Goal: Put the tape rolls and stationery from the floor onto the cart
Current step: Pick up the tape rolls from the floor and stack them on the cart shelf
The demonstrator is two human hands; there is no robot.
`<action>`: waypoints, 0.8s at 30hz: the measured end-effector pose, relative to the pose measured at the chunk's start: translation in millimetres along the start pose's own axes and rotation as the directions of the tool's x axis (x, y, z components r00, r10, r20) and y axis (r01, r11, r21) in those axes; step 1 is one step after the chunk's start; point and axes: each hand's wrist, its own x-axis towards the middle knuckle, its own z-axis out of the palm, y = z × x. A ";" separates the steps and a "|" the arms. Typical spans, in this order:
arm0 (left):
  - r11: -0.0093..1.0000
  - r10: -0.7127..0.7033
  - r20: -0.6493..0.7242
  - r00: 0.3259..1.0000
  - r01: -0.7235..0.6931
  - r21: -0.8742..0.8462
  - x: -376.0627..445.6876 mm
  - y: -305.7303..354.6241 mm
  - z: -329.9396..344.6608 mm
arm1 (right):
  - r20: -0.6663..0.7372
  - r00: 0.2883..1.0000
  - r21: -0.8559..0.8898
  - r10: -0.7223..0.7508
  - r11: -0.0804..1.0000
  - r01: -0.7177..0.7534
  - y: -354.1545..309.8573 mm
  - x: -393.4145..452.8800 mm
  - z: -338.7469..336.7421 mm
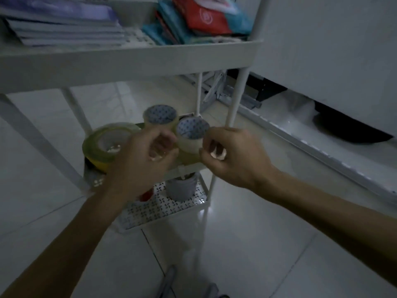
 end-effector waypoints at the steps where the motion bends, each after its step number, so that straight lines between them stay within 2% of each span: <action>1: 1.000 0.022 0.071 0.997 -0.024 0.018 -4.7 3.4 10.8 | 0.030 0.997 0.038 0.064 0.997 -0.066 10.0 -7.7 -1.8; 4: 0.990 0.087 0.229 0.970 -0.110 0.092 -11.7 11.8 54.0 | 0.045 0.968 0.113 0.247 0.961 -0.250 49.8 -36.2 3.1; 7: 0.974 0.118 0.409 0.905 -0.185 0.128 -13.6 18.5 107.3 | 0.085 0.911 0.090 0.404 0.907 -0.411 99.2 -62.9 20.2; 9: 0.965 0.137 0.472 0.871 -0.225 0.136 -6.4 21.1 147.1 | 0.110 0.855 0.081 0.506 0.853 -0.515 133.1 -82.0 29.3; 13: 0.957 0.042 0.535 0.844 -0.189 0.222 19.2 11.1 227.7 | 0.167 0.739 0.072 0.653 0.739 -0.669 200.8 -124.9 48.3; 16: 0.944 -0.039 0.588 0.808 -0.163 0.287 35.6 -11.0 282.5 | 0.228 0.687 0.018 0.690 0.702 -0.712 248.6 -152.7 72.0; 21: 0.930 -0.229 0.563 0.794 0.008 0.368 48.2 -55.2 334.4 | 0.266 0.728 -0.007 0.633 0.756 -0.655 305.3 -161.4 119.2; 24: 0.935 -0.273 0.532 0.801 0.090 0.344 42.8 -69.8 337.9 | 0.366 0.720 0.039 0.590 0.763 -0.645 325.5 -152.5 138.0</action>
